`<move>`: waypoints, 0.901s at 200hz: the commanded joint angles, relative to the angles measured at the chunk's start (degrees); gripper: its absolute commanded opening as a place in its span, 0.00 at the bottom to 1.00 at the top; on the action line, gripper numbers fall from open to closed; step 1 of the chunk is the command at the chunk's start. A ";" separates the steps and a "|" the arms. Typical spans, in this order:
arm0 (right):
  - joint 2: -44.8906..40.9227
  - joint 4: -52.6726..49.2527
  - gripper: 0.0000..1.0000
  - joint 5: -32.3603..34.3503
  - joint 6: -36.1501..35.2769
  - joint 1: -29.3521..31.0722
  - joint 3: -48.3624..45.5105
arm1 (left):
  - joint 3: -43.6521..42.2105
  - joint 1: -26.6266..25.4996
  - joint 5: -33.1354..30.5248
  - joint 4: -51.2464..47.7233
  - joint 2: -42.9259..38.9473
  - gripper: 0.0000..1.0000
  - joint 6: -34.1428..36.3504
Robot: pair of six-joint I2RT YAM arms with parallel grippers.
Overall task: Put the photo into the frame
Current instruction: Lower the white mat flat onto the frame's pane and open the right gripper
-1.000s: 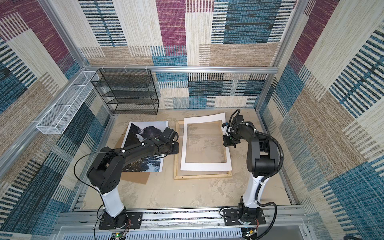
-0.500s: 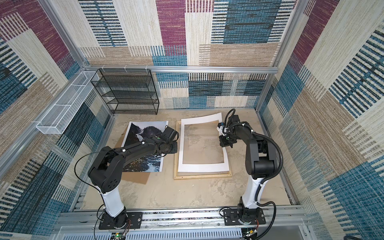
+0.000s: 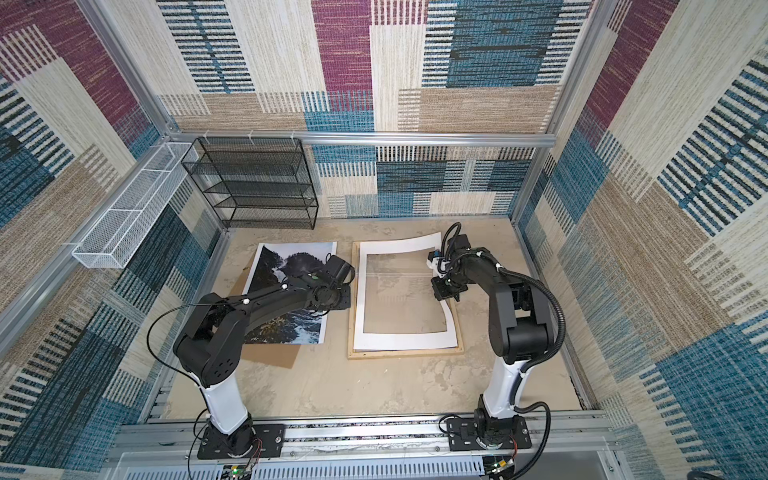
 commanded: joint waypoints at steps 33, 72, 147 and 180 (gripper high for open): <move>-0.42 1.11 0.01 1.58 0.52 1.47 -0.86 | -0.69 0.05 0.57 0.17 -0.99 0.28 -0.92; -0.27 2.40 0.12 11.20 3.06 1.66 -1.47 | -2.06 0.05 2.90 2.50 -1.19 0.28 -0.25; 3.30 2.68 0.43 16.17 5.56 1.66 1.29 | -2.26 0.00 4.21 3.13 -1.17 0.28 0.21; 2.19 2.59 0.46 16.98 6.22 1.54 1.38 | -1.99 0.05 4.09 2.41 -1.52 0.28 0.56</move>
